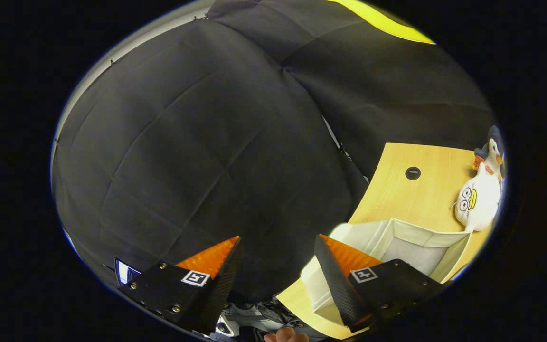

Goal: Open the storage box then place both shoes into the box .Put the left shoe in first, then the right shoe, with the right side of both shoes facing outward in a uniform manner.

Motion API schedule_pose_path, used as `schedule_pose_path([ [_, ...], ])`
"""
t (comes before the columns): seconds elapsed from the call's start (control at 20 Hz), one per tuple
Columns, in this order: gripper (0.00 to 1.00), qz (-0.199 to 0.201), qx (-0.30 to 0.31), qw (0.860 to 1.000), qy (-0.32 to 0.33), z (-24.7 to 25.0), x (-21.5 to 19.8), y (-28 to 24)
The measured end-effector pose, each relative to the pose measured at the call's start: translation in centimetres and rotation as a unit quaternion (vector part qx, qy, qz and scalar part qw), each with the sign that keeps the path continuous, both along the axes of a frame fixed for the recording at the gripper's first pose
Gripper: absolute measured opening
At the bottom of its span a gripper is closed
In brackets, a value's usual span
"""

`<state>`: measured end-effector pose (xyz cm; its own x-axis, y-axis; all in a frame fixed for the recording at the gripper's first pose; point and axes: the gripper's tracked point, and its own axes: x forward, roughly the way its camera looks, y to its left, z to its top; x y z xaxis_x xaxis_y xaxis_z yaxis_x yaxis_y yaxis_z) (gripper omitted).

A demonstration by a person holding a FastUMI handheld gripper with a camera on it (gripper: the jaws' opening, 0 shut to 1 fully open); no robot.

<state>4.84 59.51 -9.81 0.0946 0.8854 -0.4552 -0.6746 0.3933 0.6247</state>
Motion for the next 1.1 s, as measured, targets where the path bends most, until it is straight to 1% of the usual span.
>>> schedule_pose_path([
  [0.15,0.92,-0.011,-0.001,1.0,-0.004,0.2,1.2,-2.4],
  [0.35,0.92,-0.031,-0.007,0.999,-0.008,0.4,2.3,-7.0],
  [0.5,0.92,-0.046,-0.026,0.999,-0.009,-0.5,3.2,-11.2],
  [0.75,0.92,-0.076,-0.039,0.996,0.004,-2.1,4.4,-16.9],
  [1.1,0.92,-0.106,-0.072,0.991,-0.02,-4.2,5.7,-24.1],
])
